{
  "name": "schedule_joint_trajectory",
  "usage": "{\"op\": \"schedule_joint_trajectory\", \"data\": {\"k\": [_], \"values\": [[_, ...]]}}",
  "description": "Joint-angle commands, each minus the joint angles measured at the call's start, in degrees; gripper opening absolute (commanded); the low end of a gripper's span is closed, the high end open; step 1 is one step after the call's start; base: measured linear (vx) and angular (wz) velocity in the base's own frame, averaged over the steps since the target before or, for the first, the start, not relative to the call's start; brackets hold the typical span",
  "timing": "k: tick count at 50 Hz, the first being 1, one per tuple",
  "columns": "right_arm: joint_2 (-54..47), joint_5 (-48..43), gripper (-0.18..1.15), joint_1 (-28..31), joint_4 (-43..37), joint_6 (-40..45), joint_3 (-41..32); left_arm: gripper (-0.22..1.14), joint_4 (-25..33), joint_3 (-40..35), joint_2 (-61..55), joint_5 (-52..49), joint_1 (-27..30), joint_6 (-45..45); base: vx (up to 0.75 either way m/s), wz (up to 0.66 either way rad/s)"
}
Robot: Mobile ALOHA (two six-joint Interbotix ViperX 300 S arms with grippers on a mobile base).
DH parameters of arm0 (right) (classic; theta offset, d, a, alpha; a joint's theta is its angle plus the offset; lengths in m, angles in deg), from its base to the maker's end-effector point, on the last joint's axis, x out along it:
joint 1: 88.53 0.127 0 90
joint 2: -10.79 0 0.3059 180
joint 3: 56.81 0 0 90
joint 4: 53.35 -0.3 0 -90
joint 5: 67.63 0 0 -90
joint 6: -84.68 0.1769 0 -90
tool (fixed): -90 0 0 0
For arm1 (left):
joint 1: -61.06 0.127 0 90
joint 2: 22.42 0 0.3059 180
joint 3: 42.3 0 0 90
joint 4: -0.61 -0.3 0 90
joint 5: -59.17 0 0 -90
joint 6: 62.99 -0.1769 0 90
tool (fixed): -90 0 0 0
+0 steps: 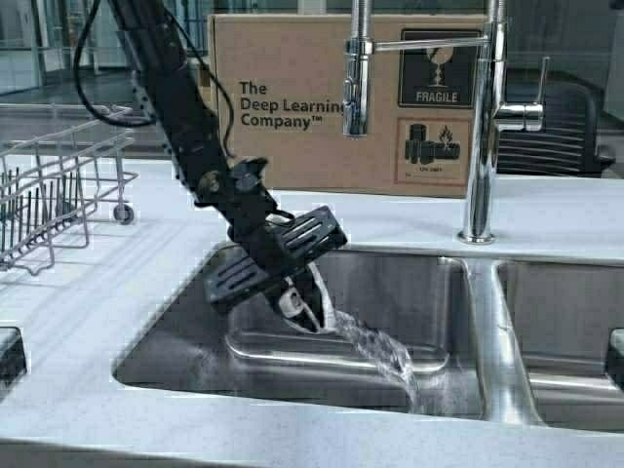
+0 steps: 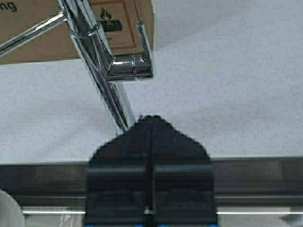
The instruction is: Wash the pan
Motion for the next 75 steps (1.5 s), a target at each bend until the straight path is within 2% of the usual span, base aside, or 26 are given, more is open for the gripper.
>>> {"op": "schedule_joint_trajectory", "data": {"k": [1,7,11,17,27,37,41,48,59,75], "values": [[0.5,-0.1,0.05,0.1,-0.6,0.2,-0.4,0.03,-8.1,-5.7,6.0,-26.5,-0.2,-8.0,0.0,0.0],[0.5,-0.3,0.05,0.1,-1.7,0.2,-0.4,0.03,-10.8,-8.8,7.2,-40.5,-0.7,-17.2,0.0,0.0],[0.5,-0.5,0.05,0.1,-2.0,0.2,-0.3,0.03,-10.5,-9.3,9.0,-42.9,-1.1,-21.5,0.0,0.0],[0.5,-0.6,0.05,0.1,-2.1,0.2,-0.2,0.03,-10.6,-9.4,12.3,-45.7,-1.8,-23.5,0.0,0.0],[0.5,-0.7,0.05,0.1,-2.1,0.2,-0.3,0.03,-11.0,-8.9,16.0,-46.6,-2.0,-23.8,0.0,0.0],[0.4,-0.7,0.05,0.1,-2.1,0.2,0.0,0.03,-11.3,-9.2,6.3,-44.7,-1.8,-25.5,0.0,0.0],[0.4,-0.7,0.05,0.1,-2.2,0.1,-0.1,0.03,-11.0,-8.6,6.6,-43.9,-2.4,-26.5,0.0,0.0],[0.4,-0.9,0.05,0.1,-2.2,0.1,0.0,0.03,-11.3,-7.6,11.8,-43.0,-2.3,-28.7,0.0,0.0],[0.3,-0.9,0.05,0.1,-2.2,0.1,0.0,0.03,-9.8,-4.4,21.8,-44.1,-1.4,-38.1,0.0,0.0],[0.1,-0.9,0.05,0.1,-2.2,0.2,0.0,0.03,-8.9,-1.7,35.6,-46.5,4.1,-40.1,0.0,0.0]]}}
